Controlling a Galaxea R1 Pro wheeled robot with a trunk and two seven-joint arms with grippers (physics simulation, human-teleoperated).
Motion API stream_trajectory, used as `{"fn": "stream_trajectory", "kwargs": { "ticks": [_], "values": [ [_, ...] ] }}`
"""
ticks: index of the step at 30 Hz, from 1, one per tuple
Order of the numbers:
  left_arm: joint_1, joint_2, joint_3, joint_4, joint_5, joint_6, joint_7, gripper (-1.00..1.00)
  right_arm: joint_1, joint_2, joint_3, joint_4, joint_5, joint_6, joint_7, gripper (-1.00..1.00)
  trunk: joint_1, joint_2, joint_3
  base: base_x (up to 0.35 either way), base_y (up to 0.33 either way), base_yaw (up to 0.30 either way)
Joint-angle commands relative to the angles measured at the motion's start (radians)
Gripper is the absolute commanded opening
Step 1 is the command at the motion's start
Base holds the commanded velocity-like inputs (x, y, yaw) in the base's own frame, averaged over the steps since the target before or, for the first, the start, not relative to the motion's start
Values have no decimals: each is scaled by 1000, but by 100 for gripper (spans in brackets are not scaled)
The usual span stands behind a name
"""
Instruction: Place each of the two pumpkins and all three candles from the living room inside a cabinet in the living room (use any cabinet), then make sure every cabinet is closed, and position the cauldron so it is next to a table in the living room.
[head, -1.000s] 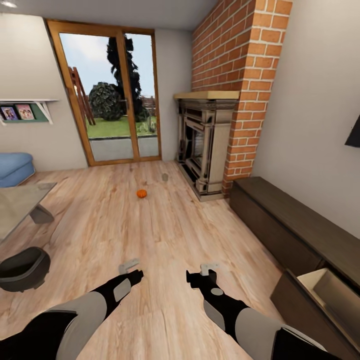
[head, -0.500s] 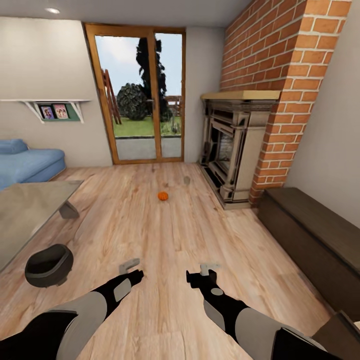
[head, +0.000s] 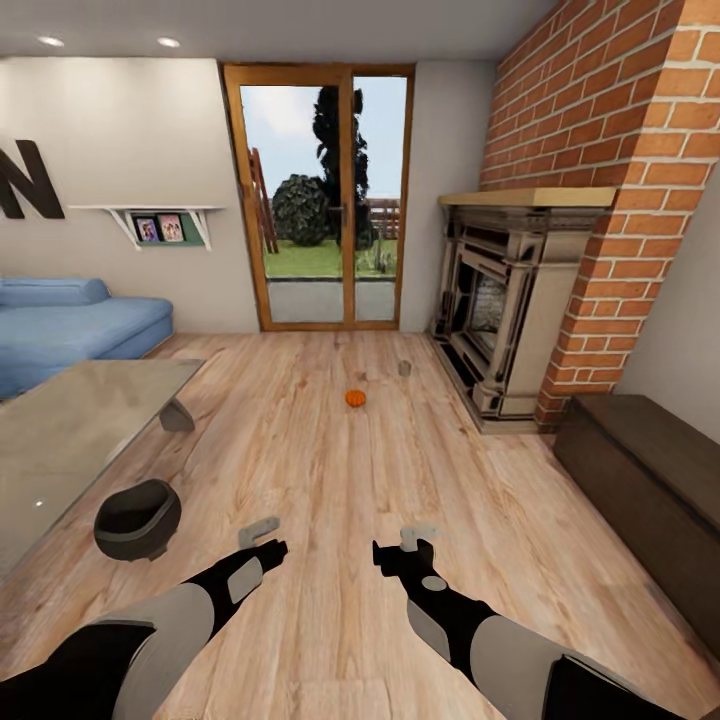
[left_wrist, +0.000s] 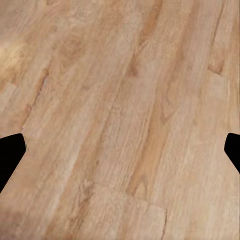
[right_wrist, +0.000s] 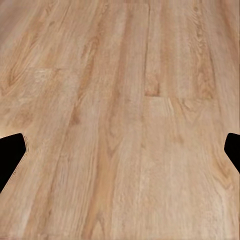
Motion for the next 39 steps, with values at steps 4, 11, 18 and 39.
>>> {"fn": "stream_trajectory", "kwargs": {
  "ticks": [4,11,18,39],
  "values": [
    [0,-1,-3,-1,5,2,4,100,-1,0,9,-1,-8,-3,-5,100,0,0,3,142,0,179],
    [0,-2,-3,-1,4,2,4,100,-1,0,9,-1,-9,-3,-5,100,0,0,5,301,0,38],
    [0,-4,-3,-1,5,2,4,100,-1,0,9,-1,-8,-4,-5,100,0,0,5,330,0,3],
    [0,-10,-3,-1,4,2,4,100,0,0,9,-1,-9,-4,-5,100,0,0,5,333,0,0]
  ]
}}
